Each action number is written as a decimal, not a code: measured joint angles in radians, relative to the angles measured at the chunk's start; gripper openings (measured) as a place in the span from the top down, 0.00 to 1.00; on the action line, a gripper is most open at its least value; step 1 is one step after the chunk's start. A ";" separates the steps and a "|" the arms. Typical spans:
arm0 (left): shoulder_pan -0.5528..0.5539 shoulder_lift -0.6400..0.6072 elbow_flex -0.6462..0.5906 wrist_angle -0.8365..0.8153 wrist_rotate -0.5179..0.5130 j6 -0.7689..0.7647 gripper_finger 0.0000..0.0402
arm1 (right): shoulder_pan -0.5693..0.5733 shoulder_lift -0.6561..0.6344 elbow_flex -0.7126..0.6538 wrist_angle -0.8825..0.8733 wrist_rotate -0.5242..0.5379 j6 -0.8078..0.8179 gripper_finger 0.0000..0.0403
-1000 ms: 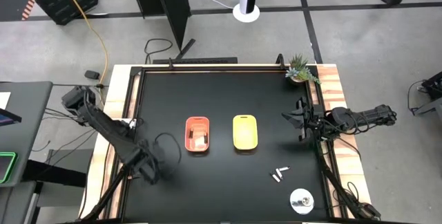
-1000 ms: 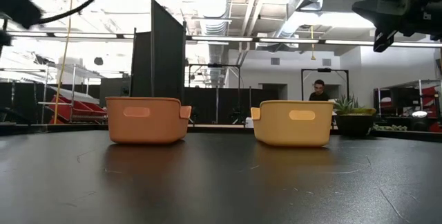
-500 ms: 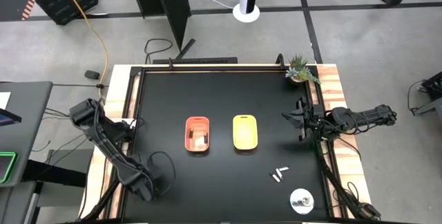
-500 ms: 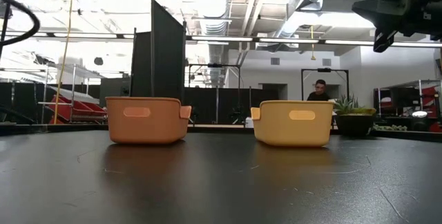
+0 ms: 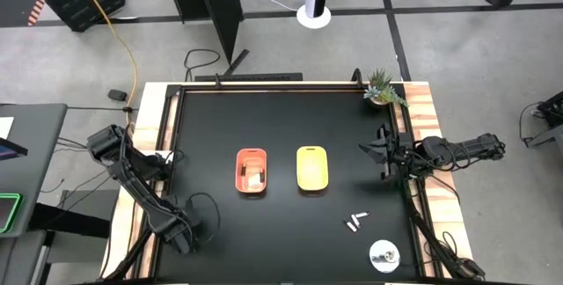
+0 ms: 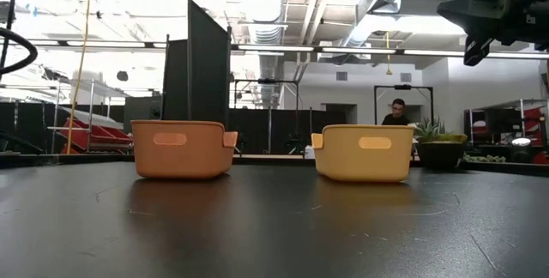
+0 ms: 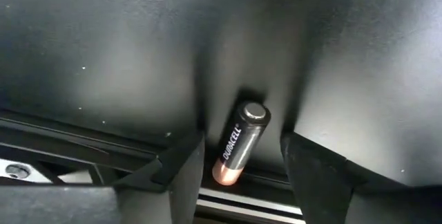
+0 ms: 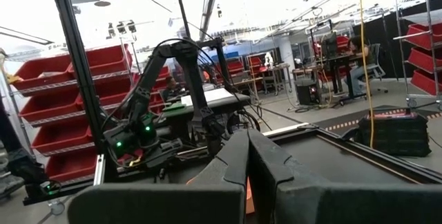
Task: Sort batteries
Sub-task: Put the black battery into the orange bin
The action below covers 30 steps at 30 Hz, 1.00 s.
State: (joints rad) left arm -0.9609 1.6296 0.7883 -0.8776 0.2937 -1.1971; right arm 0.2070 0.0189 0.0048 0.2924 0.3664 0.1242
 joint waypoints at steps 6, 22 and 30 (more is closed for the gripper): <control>0.010 0.003 -0.005 0.010 -0.010 0.007 0.70 | 0.000 0.000 0.000 0.000 0.000 0.000 0.93; 0.047 0.007 0.014 -0.001 -0.043 0.065 0.91 | 0.000 0.000 0.000 0.000 0.000 -0.001 0.93; 0.095 0.009 0.080 -0.071 -0.190 0.134 0.91 | 0.000 0.000 0.000 -0.001 0.000 -0.001 0.93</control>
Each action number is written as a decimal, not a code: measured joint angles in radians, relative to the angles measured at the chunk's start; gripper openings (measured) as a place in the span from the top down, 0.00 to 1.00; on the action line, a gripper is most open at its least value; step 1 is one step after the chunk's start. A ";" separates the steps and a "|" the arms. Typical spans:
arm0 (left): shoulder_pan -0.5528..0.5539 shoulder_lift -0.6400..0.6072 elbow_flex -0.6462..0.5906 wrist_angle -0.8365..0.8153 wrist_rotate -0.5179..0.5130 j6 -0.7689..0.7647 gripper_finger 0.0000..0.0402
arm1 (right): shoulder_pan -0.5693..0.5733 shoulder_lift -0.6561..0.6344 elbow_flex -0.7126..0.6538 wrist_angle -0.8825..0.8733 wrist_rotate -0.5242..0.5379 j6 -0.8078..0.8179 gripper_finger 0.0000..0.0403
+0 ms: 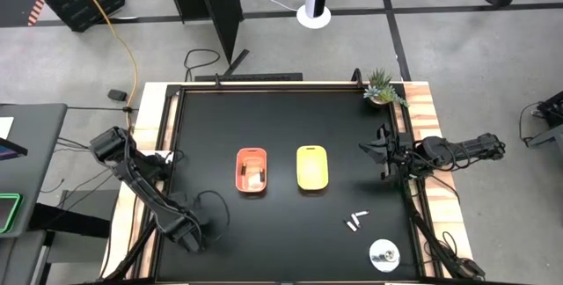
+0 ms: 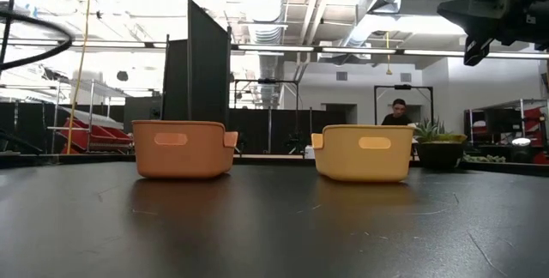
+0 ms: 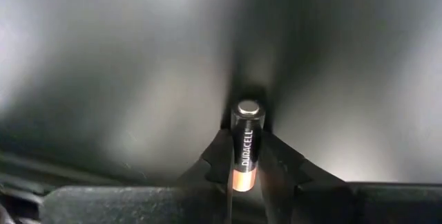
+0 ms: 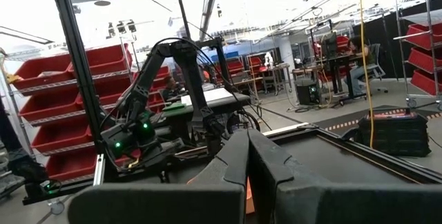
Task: Sort batteries
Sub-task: Put the black battery into the orange bin
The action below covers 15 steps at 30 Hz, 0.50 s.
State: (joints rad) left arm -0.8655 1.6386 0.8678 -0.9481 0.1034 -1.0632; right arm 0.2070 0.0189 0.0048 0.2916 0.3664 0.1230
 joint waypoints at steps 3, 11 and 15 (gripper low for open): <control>0.024 0.000 0.023 -0.002 -0.081 0.029 0.91 | 0.000 0.000 0.000 0.000 0.000 0.000 0.93; 0.116 0.000 0.083 0.005 -0.230 0.156 0.91 | 0.000 0.000 0.000 0.000 0.000 0.000 0.93; 0.158 -0.001 0.121 -0.002 -0.277 0.233 0.91 | 0.000 0.000 0.000 0.000 0.000 0.000 0.93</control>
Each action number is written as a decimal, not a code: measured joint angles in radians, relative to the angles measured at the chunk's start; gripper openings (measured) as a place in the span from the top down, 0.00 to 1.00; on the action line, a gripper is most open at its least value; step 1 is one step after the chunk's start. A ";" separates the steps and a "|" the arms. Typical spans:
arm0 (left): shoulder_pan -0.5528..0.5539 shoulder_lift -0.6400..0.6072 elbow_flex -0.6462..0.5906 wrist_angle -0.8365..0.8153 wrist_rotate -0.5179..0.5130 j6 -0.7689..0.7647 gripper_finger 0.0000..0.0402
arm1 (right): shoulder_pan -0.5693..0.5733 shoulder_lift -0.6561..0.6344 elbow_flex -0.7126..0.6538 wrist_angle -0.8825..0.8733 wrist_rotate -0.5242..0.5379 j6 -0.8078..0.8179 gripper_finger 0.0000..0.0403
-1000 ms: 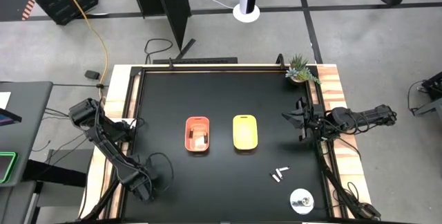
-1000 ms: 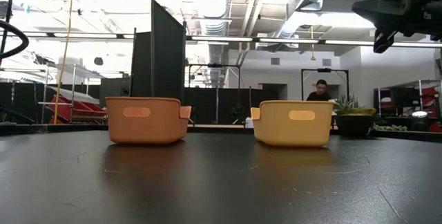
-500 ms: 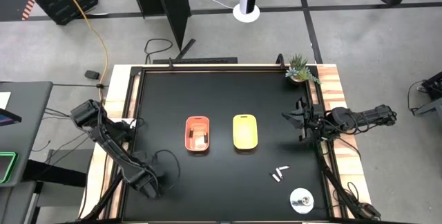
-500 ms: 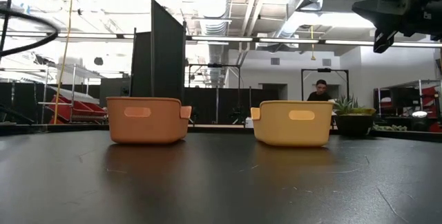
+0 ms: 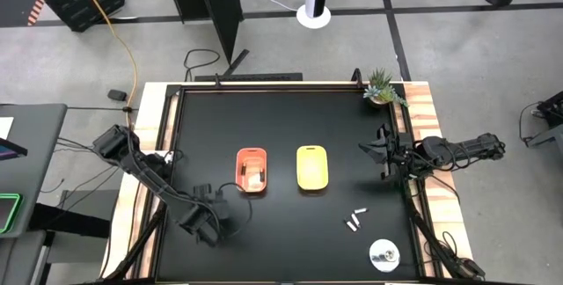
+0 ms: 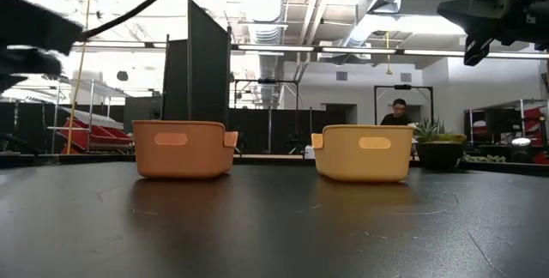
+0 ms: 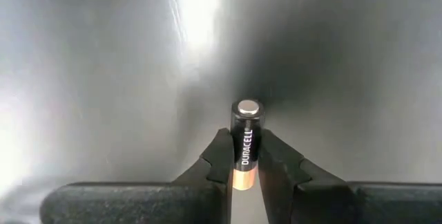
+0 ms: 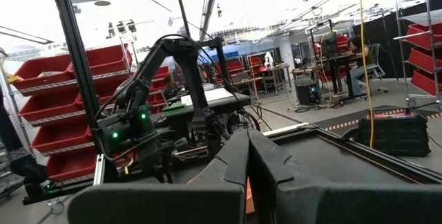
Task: Sort batteries
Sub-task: Put the black battery into the orange bin, then put the top silver battery into the yellow bin
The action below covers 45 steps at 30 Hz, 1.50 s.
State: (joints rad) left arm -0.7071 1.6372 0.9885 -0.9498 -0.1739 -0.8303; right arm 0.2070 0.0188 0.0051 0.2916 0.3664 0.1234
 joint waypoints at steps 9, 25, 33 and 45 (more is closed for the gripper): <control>0.121 -0.118 0.063 0.044 -0.267 0.193 0.91 | 0.000 0.000 0.000 0.000 0.000 -0.003 0.93; 0.483 -0.146 0.059 0.293 -0.370 0.517 0.78 | 0.000 0.000 0.000 -0.003 0.000 0.001 0.93; 0.516 -0.146 0.058 0.322 -0.299 0.547 0.56 | -0.001 0.009 0.000 -0.022 0.000 0.104 0.93; 0.402 -0.225 0.058 0.321 -0.535 0.428 0.57 | 0.023 0.055 0.127 -0.304 -0.032 0.133 0.89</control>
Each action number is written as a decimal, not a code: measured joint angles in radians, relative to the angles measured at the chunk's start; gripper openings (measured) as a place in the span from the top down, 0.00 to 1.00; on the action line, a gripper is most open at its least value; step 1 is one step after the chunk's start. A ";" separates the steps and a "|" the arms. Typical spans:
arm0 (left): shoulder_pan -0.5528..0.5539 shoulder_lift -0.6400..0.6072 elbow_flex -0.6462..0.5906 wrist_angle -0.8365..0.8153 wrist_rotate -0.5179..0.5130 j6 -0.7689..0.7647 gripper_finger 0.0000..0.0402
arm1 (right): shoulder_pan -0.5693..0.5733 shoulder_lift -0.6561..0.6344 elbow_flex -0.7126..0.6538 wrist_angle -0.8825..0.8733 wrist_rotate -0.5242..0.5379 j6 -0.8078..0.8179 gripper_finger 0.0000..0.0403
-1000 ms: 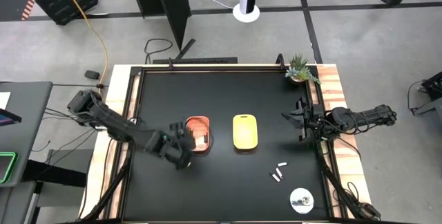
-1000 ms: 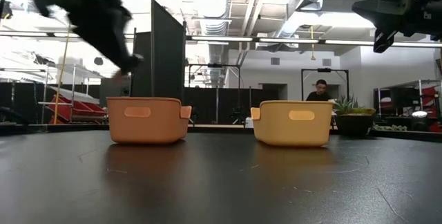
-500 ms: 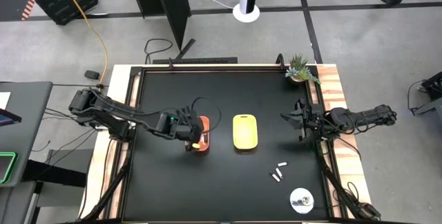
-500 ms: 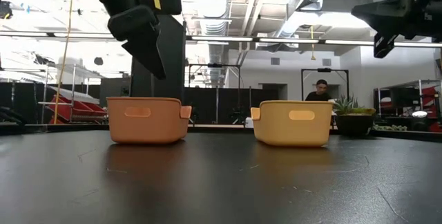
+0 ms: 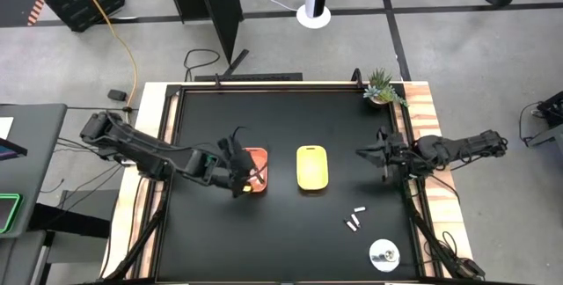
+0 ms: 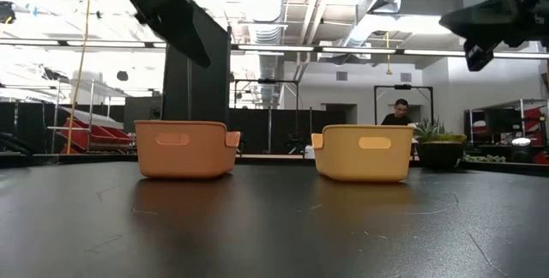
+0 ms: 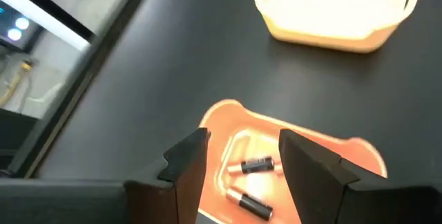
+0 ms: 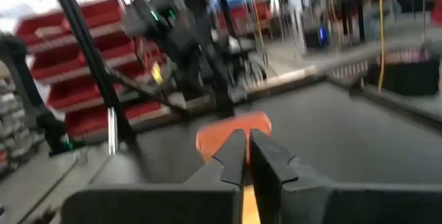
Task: Sort batteries
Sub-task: Put the top silver battery into the yellow bin
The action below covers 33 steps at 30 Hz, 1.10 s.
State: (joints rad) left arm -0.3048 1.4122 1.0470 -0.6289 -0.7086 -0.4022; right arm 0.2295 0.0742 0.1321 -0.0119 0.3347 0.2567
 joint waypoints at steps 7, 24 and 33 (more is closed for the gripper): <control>-0.082 -0.018 0.000 0.000 -0.151 -0.037 0.59 | 0.000 0.237 0.137 -0.115 -0.007 0.050 0.68; -0.050 -0.018 -0.152 0.220 -0.082 -0.003 0.59 | 0.209 1.039 0.682 -0.837 -0.157 0.197 0.43; -0.045 -0.018 -0.155 0.225 -0.083 0.048 0.59 | 0.327 1.310 0.697 -0.870 -0.233 0.347 0.45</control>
State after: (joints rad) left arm -0.3502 1.3937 0.8921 -0.4041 -0.7921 -0.3546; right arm 0.5569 1.3843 0.8295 -0.8815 0.1013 0.6040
